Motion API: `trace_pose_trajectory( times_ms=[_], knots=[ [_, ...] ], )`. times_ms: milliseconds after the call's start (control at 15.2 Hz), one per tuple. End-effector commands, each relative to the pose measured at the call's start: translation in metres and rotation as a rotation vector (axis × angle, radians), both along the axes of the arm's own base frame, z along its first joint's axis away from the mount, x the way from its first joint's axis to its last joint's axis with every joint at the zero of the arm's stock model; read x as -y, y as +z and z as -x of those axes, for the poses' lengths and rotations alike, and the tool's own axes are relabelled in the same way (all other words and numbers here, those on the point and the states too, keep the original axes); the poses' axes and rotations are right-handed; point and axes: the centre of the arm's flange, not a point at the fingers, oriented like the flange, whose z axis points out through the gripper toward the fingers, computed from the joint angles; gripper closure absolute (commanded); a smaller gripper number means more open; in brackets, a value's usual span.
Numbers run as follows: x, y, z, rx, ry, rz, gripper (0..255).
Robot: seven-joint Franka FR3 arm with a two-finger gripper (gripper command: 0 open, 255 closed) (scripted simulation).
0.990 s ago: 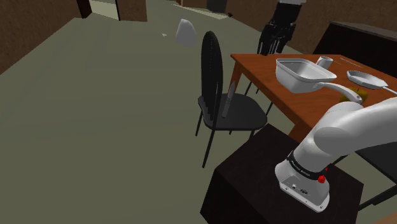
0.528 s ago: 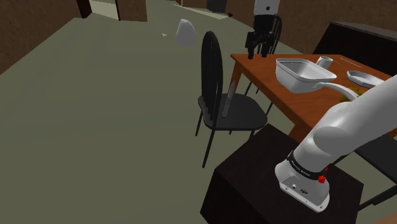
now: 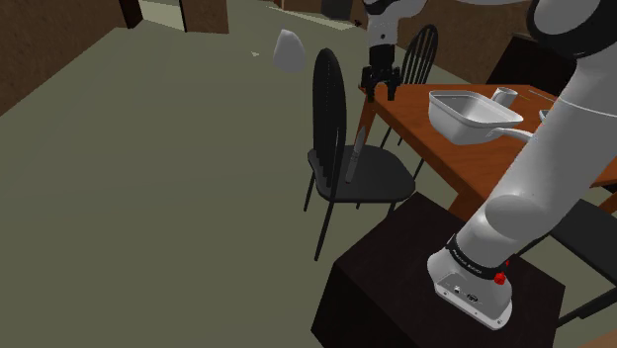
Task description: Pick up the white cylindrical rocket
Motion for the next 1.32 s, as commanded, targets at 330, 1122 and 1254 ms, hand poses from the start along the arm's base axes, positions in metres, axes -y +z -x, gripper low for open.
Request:
trace_pose_trajectory(
  times_ms=[330, 1122, 1254],
  knots=[
    [0.042, -0.092, -0.067, -0.186, -0.023, -0.067, 0],
    [0.065, -0.196, -0.1, -0.3, -0.038, -0.108, 0],
    [0.065, -0.196, -0.1, -0.3, -0.038, -0.108, 0]
  ],
)
